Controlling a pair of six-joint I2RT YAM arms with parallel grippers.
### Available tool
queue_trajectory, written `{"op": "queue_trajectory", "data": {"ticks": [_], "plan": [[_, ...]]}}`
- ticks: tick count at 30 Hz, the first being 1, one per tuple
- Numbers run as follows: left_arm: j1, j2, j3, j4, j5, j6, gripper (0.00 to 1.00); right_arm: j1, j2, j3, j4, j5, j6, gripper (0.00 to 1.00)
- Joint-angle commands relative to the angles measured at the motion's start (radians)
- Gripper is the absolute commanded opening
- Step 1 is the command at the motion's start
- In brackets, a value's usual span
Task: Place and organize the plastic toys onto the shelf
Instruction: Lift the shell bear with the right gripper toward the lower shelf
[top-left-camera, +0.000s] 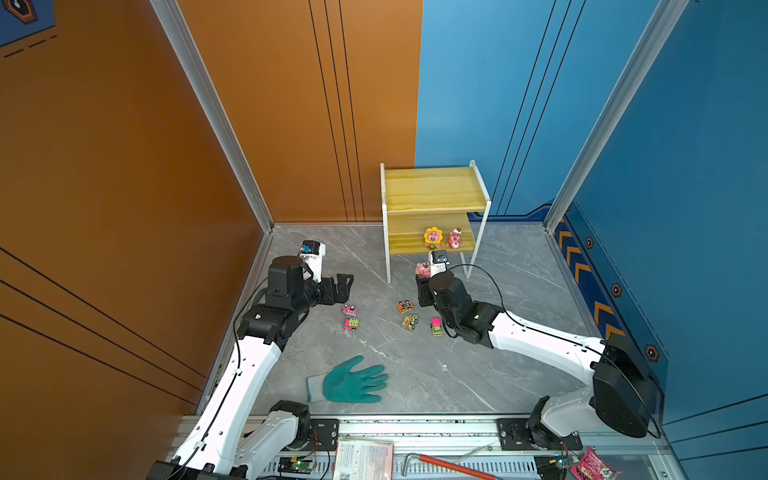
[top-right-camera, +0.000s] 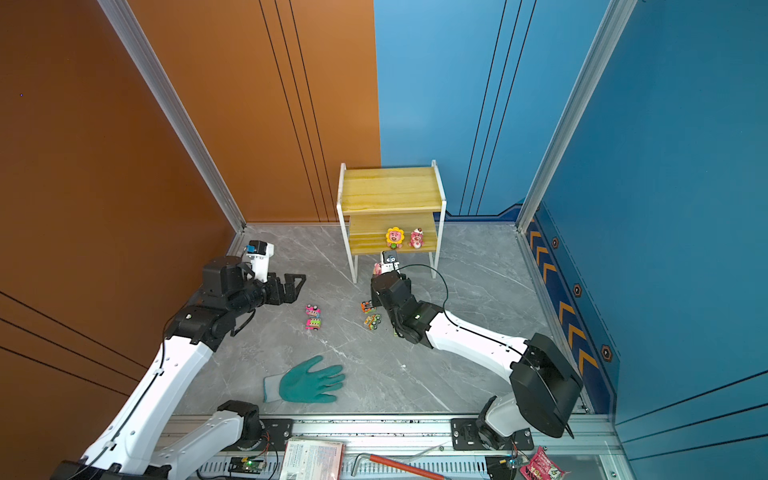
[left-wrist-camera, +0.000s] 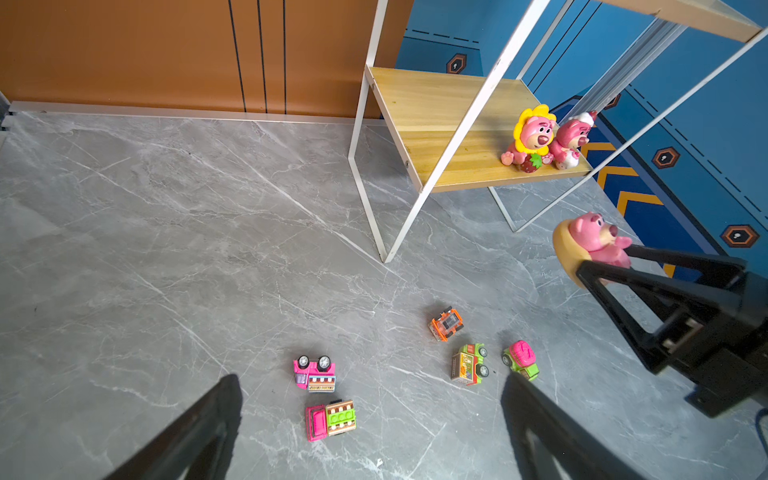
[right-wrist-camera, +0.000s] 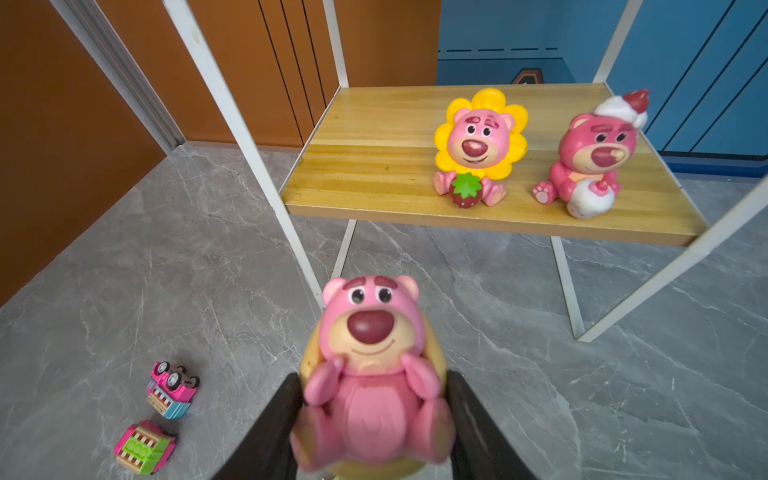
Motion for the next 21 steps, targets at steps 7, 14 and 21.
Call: {"op": "queue_trajectory", "data": {"ticks": [7,14,21], "plan": [[-0.003,0.001,-0.012,0.044,0.085,-0.028,0.98,0.008,0.147,0.157,0.131,0.117,-0.007,0.43],[-0.040,-0.003,-0.018,0.051,0.117,-0.018,0.98,0.001,0.227,0.231,0.162,0.138,-0.031,0.43],[-0.084,-0.005,-0.023,0.072,0.200,0.008,0.98,-0.008,0.290,0.301,0.177,0.146,-0.043,0.43]]}}
